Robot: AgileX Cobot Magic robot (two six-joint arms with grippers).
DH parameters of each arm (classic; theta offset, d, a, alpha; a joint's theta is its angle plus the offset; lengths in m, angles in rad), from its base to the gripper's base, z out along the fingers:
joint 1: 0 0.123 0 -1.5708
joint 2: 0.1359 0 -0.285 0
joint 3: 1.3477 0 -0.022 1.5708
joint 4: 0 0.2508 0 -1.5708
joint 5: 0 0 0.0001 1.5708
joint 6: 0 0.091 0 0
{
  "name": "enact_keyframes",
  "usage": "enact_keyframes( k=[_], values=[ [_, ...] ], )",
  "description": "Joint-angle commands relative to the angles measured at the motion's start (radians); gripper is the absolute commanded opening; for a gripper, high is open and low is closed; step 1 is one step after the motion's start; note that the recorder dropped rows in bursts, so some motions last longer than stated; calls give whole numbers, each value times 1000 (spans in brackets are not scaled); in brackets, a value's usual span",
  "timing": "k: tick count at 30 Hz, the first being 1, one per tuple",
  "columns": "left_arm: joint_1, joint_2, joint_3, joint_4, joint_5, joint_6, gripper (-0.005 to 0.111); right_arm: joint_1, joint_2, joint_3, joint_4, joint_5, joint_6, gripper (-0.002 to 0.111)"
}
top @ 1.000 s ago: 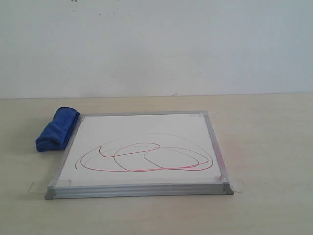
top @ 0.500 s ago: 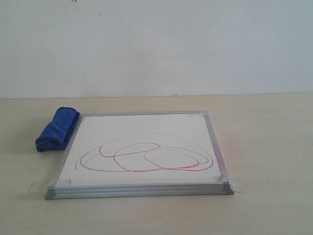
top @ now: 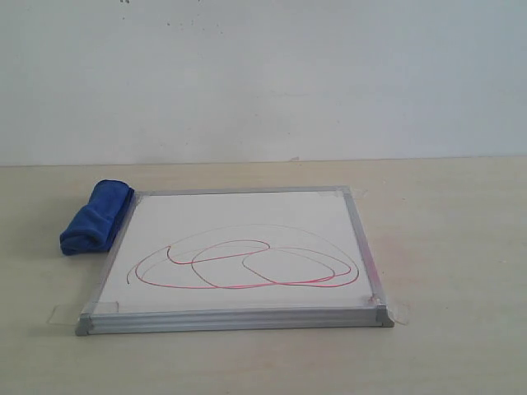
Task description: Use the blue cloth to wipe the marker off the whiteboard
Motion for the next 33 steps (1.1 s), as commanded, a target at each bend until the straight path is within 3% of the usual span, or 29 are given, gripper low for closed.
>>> enact_keyframes(
  k=[1, 23, 33],
  values=[
    [-5, 138, -81, 3, 190, -1, 4, -7, -5, -1, -1, -8, -4, 0],
    [-5, 212, -83, 3, 178, -42, 4, -7, -5, -1, -1, -8, -4, 0],
    [-5, 212, -83, 3, 32, -56, 4, -7, -5, -1, -1, -8, -4, 0]
  ],
)
